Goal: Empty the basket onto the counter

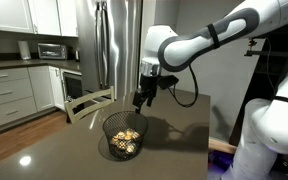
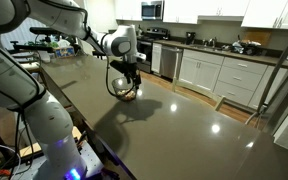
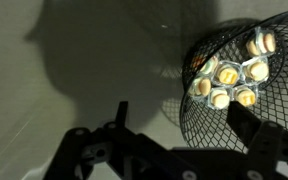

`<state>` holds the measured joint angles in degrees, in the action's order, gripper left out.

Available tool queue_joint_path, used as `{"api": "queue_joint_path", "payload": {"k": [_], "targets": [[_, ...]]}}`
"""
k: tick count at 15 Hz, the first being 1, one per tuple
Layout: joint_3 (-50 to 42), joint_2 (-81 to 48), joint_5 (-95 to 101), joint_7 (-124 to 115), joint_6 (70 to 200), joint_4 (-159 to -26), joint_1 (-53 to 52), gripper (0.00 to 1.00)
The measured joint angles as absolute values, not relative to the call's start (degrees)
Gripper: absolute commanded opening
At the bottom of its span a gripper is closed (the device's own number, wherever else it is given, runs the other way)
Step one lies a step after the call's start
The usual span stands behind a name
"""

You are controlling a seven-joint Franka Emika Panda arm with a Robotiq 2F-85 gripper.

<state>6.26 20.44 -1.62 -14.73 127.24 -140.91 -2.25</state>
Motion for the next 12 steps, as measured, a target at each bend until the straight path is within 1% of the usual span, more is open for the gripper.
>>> {"api": "queue_joint_path", "payload": {"k": [1,3,4,12], "targets": [[6.4,19.8,-1.6,-14.9,127.2,-140.8,-2.3,0.8],[6.5,18.8,-1.7,-14.9,127.2,-140.6,-2.4,0.67],[6.6,18.4,-1.7,-14.9,127.2,-140.5,-2.5,0.59],[6.5,17.9,-3.7,-14.9,127.0,-140.5,-3.1,0.07]]}}
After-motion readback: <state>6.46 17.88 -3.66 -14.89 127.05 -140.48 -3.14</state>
